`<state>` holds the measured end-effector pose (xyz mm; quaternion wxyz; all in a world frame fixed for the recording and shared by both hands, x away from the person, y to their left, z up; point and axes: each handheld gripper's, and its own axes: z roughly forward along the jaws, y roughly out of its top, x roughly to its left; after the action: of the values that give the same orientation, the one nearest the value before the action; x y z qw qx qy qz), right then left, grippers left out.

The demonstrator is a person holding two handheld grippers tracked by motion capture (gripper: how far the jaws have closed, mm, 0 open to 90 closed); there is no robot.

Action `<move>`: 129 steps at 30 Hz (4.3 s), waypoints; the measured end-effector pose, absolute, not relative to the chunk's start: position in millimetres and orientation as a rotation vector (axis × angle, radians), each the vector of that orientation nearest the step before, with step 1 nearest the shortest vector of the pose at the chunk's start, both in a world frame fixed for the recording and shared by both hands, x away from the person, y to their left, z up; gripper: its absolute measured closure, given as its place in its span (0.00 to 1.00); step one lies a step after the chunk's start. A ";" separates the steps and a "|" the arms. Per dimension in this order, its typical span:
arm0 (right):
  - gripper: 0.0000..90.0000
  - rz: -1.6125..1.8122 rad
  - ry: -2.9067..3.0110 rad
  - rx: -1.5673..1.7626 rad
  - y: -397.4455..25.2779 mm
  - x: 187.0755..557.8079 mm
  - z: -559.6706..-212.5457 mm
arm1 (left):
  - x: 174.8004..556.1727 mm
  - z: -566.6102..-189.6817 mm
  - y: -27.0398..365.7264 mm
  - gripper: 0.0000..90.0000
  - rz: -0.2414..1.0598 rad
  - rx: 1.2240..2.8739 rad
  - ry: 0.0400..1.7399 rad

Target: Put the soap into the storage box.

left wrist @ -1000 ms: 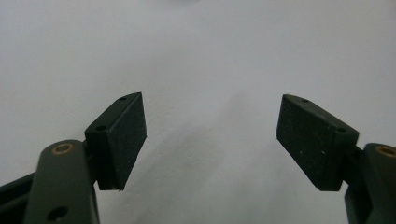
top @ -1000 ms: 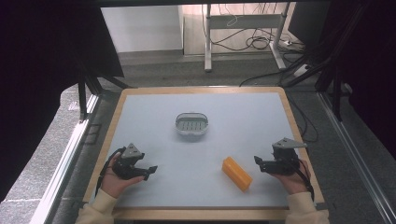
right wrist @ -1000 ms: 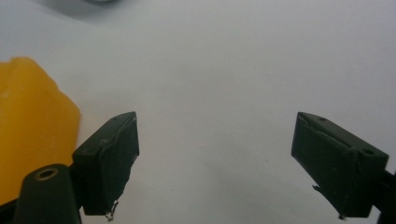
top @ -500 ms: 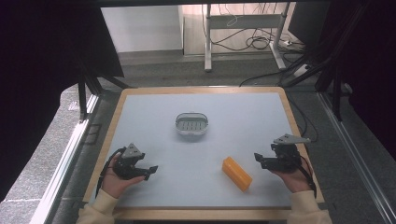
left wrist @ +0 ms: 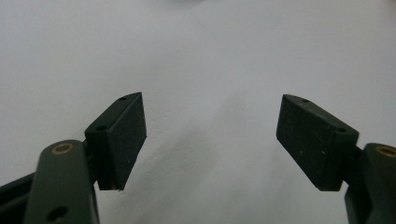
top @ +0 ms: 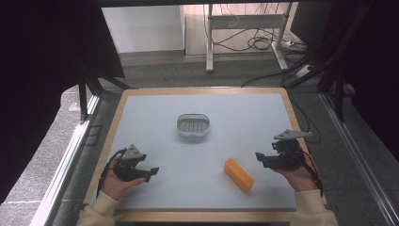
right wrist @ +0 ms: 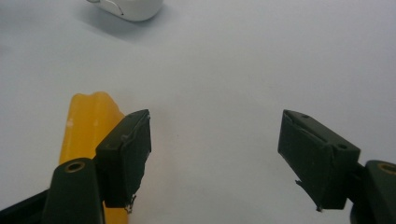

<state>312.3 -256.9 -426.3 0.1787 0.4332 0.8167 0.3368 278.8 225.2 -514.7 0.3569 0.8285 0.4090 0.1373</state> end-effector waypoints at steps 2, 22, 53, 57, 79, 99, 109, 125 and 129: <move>0.31 0.942 2.329 1.205 -253.4 311.5 -425.1 | 279.1 -514.4 225.7 0.27 0.359 2.140 1.053; 0.38 0.879 2.504 1.071 -210.6 300.8 -423.7 | 278.6 -513.3 223.3 0.27 0.372 2.151 1.040; 0.53 0.548 2.724 1.091 -164.8 306.4 -462.1 | 278.5 -512.6 221.4 0.27 0.374 2.163 1.028; 0.56 0.518 2.736 1.097 -162.0 308.7 -465.5 | 278.4 -512.4 221.8 0.27 0.376 2.162 1.028; 0.68 0.547 2.751 1.043 -163.7 305.9 -451.9 | 278.3 -511.0 224.1 0.27 0.391 2.151 1.040; 0.68 0.568 2.790 0.954 -161.3 314.2 -435.0 | 277.1 -512.0 224.8 0.27 0.374 2.143 1.034; 0.68 0.585 2.817 0.910 -156.9 325.0 -429.7 | 277.2 -511.9 224.3 0.27 0.374 2.146 1.030; 0.68 0.569 2.848 0.819 -139.2 341.9 -433.9 | 277.0 -512.5 224.9 0.27 0.370 2.149 1.031; 0.68 0.577 2.855 0.811 -136.8 345.2 -434.1 | 277.3 -512.8 224.7 0.27 0.368 2.150 1.032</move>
<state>345.2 -136.8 -434.1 0.0589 0.2677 0.9427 0.1904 277.3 224.7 -512.8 0.3562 0.8326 0.3995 0.1423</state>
